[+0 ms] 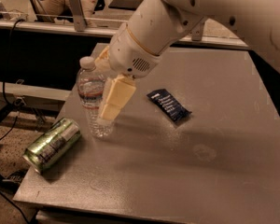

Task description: Move water bottle near green can

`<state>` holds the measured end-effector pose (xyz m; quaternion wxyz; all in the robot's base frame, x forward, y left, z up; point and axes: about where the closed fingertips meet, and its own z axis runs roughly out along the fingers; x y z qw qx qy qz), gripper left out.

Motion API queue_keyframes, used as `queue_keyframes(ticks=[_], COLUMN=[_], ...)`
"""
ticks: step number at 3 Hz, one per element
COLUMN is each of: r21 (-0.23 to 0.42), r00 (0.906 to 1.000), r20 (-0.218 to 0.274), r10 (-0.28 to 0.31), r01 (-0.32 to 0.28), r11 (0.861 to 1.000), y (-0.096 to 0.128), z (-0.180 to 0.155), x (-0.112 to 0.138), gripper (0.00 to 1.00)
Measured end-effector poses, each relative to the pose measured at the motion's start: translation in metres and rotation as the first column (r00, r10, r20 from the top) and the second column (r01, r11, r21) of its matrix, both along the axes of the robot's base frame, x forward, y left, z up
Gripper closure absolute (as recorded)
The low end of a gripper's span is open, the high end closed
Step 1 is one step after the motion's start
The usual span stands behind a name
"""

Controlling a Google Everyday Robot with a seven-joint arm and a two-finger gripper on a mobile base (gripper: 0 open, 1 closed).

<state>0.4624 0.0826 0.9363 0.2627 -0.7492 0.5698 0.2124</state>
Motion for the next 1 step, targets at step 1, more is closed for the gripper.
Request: queue_keyframes(ticks=[1], r21=[0.0], r00=[1.0], r20=[0.0], r10=[0.0], r01=[0.0], r11=[1.0], y=[0.0], z=[0.0], x=[0.0], gripper=[0.0])
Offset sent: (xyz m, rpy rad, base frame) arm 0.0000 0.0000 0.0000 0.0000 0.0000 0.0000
